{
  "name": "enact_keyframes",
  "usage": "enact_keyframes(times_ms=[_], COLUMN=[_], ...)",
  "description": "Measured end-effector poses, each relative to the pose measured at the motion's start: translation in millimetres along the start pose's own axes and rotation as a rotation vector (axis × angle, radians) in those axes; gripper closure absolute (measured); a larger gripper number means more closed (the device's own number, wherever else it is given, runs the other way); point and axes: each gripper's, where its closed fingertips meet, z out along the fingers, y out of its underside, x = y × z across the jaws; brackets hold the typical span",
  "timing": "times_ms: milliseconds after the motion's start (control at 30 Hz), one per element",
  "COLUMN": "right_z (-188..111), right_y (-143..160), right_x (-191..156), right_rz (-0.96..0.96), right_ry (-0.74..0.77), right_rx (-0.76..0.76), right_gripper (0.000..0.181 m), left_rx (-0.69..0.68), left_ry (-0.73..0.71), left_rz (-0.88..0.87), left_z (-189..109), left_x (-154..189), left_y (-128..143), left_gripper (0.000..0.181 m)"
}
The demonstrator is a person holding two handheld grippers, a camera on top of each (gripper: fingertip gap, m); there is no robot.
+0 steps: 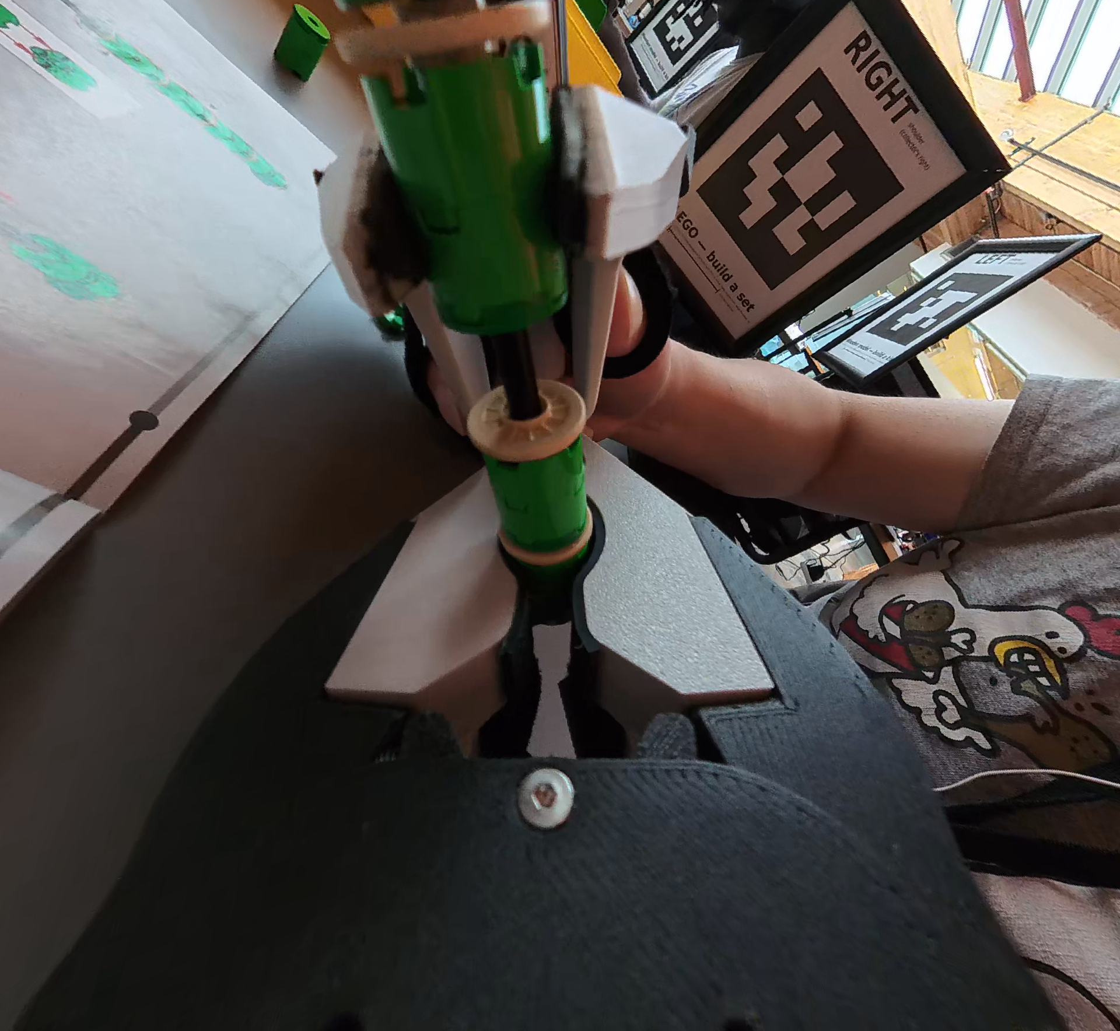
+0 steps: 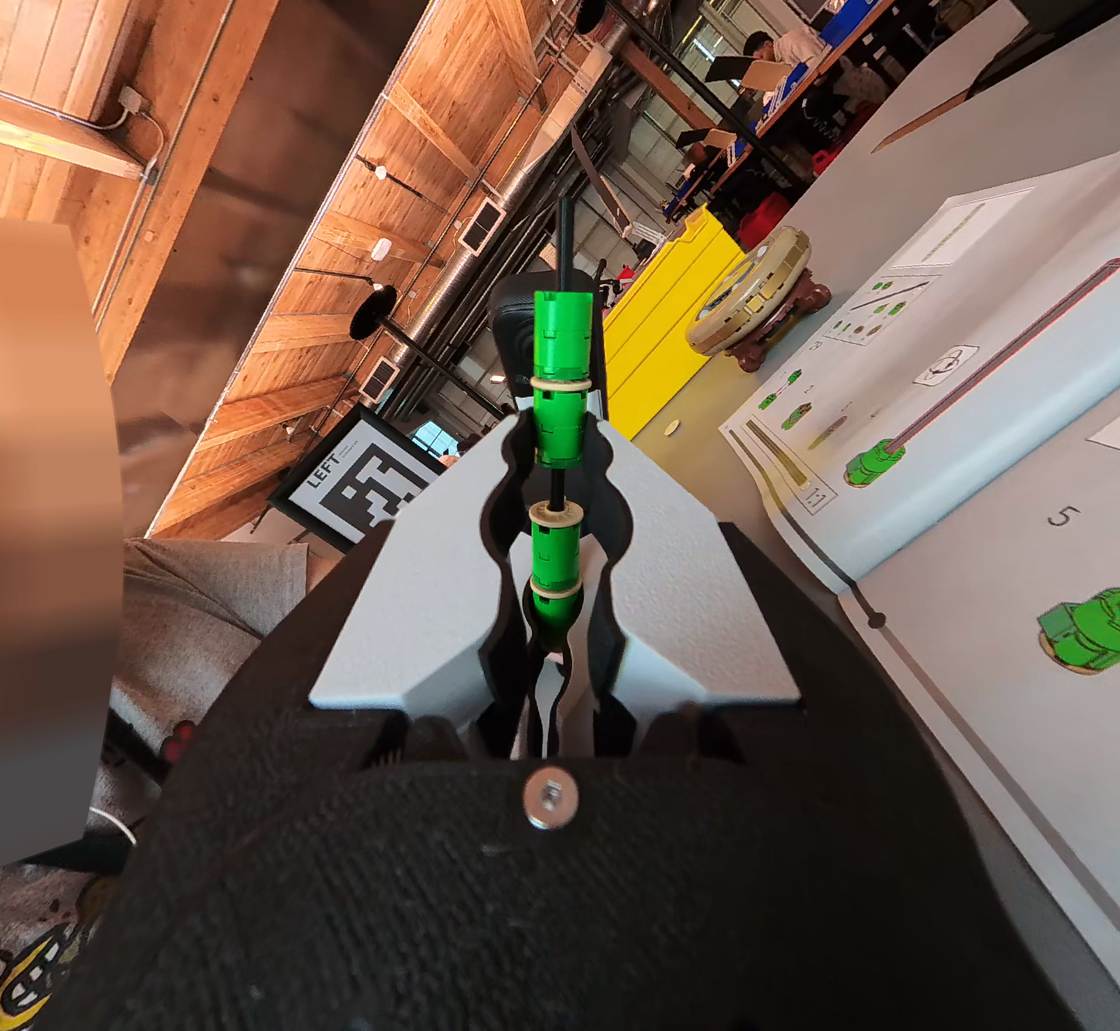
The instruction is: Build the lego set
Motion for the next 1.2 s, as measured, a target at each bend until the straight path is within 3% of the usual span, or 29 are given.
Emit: enact_keyframes(times_ms=[333, 633, 800, 1200], right_z=[-8, -7, -9, -9], right_y=[-12, -13, -17, -13], right_x=[-4, -2, -2, 4], right_rz=[0.091, 0.05, 0.053, 0.067], right_ry=[-0.088, -0.057, -0.061, -0.013], right_rx=[0.065, 0.073, 0.102, 0.083], right_gripper=[0.164, 0.155, 0.166, 0.166], left_rx=[0.06, 0.041, -0.005, 0.016], left_ry=[0.03, 0.036, 0.034, 0.013], left_rz=[-0.006, -0.019, -0.017, -0.038], left_z=[-9, -10, -6, -8], left_x=[1, 0, 0, -5], left_y=[-11, -10, -3, -4], left_gripper=[0.181, 0.181, 0.181, 0.181])
